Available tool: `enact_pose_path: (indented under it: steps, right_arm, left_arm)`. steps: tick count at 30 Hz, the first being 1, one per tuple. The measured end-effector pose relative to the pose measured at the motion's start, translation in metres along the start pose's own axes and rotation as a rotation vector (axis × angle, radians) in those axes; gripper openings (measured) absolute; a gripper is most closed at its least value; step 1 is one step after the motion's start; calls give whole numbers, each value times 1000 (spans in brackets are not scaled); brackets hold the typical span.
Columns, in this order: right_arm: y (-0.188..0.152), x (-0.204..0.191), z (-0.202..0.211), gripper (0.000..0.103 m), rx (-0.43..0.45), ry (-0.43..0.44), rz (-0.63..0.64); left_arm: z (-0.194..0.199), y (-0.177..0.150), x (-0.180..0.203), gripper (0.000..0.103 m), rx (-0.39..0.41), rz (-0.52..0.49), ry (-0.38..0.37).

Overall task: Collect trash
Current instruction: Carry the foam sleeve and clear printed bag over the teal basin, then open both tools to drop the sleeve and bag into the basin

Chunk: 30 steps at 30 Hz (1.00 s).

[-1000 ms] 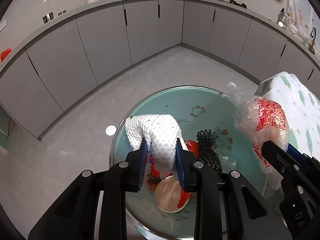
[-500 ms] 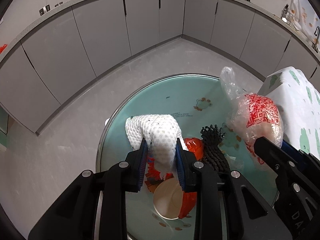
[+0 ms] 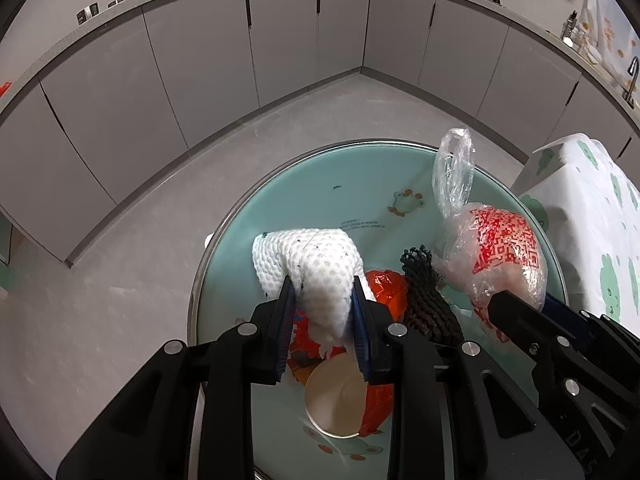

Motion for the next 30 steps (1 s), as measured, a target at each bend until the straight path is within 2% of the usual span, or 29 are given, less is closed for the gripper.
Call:
enact_pose_path:
  steps: [8, 14, 18, 20, 21, 22, 24, 28, 30]
  right_arm:
    - [0, 2, 2, 24, -25, 22, 3]
    - [-2, -2, 8, 24, -62, 46, 51]
    - [0, -1, 11, 35, -54, 25, 56]
    - [-2, 2, 13, 35, -51, 19, 55]
    - [-2, 4, 15, 36, -50, 21, 47]
    - [-2, 5, 17, 40, -46, 22, 41]
    - [-2, 8, 23, 43, -30, 20, 38]
    - [-2, 9, 34, 47, -5, 17, 37]
    - [-3, 11, 41, 56, 16, 11, 36]
  left_arm:
    - [2, 0, -7, 27, 8, 1, -3]
    - [6, 0, -4, 28, 25, -1, -5]
    - [7, -3, -5, 41, 35, 5, -11]
    - [9, -4, -6, 57, 44, 11, -10]
    - [11, -4, -7, 71, 52, 18, -6]
    - [15, -3, -8, 77, 65, 26, -3]
    - [23, -2, -6, 79, 83, 22, -3]
    - [37, -3, -8, 93, 107, 34, 33]
    - [43, -6, -11, 96, 112, 48, 44]
Point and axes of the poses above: each gripper's, at about its wrist camera, not at the fingertips, and z roughly against the way its jaws point, x to its right, y to its top, the point moved 4 cm from there along -z, roughly the way its jaws point
